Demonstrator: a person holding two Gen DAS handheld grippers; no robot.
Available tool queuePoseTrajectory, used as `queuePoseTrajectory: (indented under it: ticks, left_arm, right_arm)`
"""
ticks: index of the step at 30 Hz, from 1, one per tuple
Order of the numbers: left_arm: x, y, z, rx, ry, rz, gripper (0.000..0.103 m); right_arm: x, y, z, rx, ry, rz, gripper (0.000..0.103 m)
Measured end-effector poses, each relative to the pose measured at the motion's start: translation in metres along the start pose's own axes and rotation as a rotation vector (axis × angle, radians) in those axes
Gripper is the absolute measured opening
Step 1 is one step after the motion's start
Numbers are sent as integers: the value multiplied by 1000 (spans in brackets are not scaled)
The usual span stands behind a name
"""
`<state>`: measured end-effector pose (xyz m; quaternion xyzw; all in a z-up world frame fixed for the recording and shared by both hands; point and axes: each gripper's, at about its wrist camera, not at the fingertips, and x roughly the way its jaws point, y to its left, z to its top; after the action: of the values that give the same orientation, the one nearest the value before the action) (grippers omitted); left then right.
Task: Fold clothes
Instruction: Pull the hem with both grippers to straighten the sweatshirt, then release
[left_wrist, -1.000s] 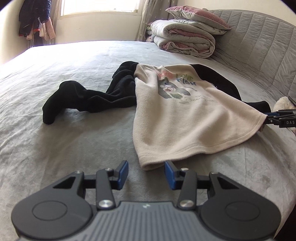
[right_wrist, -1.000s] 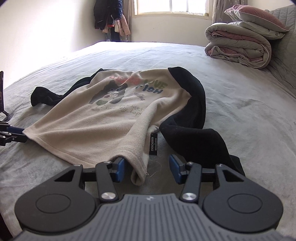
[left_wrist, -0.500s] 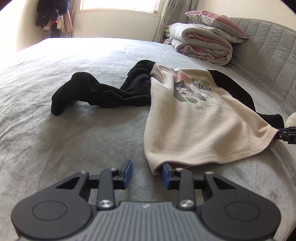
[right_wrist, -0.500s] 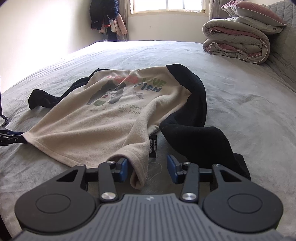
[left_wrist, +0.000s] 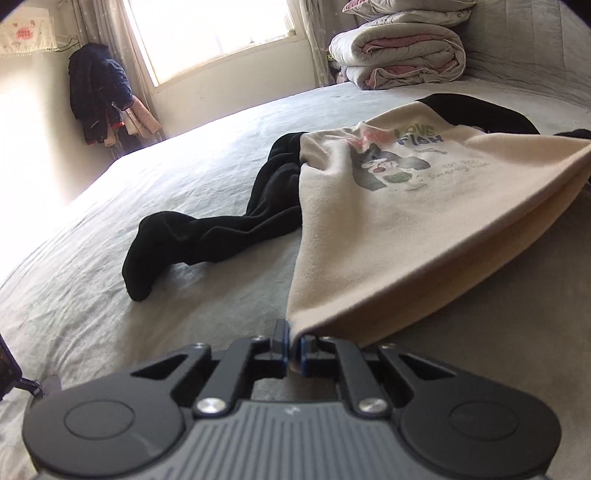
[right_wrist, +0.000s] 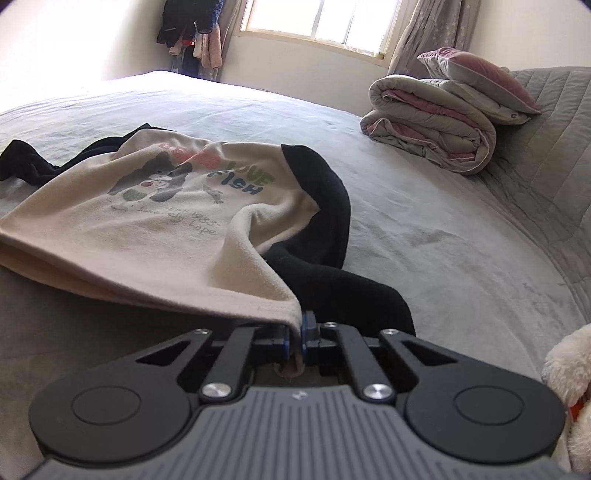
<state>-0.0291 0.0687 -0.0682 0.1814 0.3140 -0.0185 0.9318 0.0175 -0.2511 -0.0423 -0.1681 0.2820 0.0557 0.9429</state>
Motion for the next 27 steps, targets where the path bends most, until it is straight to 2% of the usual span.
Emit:
queuePoseTrajectory:
  ticks: [2,6,8,11,15,23,27]
  left_arm:
    - [-9,-3,2,68,-13,31,5]
    - [-37,-16,-2,278,-74,81,5]
    - [-49,-21,-10,363,-84,72,5]
    - [-61,-25,-23,447,-62,17,5]
    - [-66,-24,-33,471,-10,-91,5]
    - [-56,-1,-19,367,47,-192,5]
    - [-53,3,-17,336,63,-228,5]
  right_arm:
    - [-8,-1,0,-69,-19,-24,4]
    - [-24,7,-12,-252,-35,-55,4]
    - [-30,11,-23,-338,-27,-68,4]
    - [-40,15,-39,-467,-16,-87,4]
    - [-50,15,-60,-564,53,-42,4]
    - [-41,23,-68,-629,142,33,4]
    - [-31,34,-75,-674,172,30,5]
